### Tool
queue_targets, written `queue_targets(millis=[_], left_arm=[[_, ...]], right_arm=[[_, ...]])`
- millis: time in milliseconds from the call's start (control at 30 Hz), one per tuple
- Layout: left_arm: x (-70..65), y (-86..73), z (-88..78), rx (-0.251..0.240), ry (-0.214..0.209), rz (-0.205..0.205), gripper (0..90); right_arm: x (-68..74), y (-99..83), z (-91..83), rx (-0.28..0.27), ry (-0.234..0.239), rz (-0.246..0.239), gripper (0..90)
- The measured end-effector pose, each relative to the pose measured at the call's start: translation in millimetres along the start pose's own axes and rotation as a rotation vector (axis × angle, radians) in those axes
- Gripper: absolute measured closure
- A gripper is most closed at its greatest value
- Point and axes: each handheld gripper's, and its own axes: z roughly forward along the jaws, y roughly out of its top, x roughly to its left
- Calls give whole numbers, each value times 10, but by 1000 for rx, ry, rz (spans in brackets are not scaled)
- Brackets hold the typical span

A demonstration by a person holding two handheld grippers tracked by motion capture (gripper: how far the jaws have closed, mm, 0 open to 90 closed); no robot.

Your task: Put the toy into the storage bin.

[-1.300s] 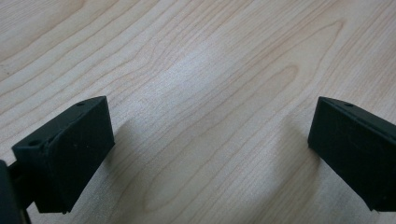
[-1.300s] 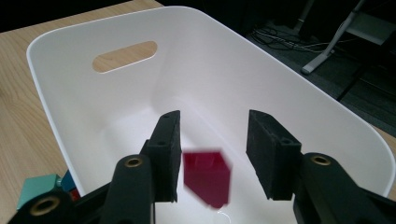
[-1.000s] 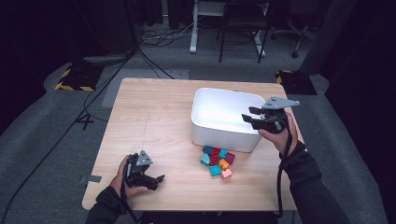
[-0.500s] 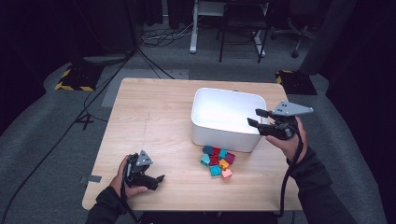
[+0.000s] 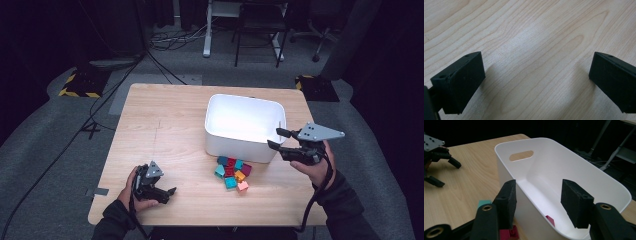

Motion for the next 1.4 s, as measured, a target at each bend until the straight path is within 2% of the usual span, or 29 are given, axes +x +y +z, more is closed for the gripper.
queue_targets(millis=[167, 533, 633, 933, 1267, 1400], left_arm=[[-1, 0, -1, 1, 1, -1, 5], [-2, 0, 1, 0, 1, -2, 6], [-4, 0, 2, 0, -1, -5, 6], [-4, -1, 2, 0, 0, -5, 6], [-4, -1, 2, 0, 0, -5, 6], [-5, -1, 1, 0, 0, -5, 6]], right_arm=[[104, -109, -25, 2, 21, -19, 467], [296, -349, 15, 22, 83, -11, 460], [366, -452, 59, 36, 98, -27, 459], [583, -744, 230, 90, 156, -10, 456], [748, -945, 391, 143, 202, -20, 445], [803, -1028, 470, 177, 202, -33, 442]])
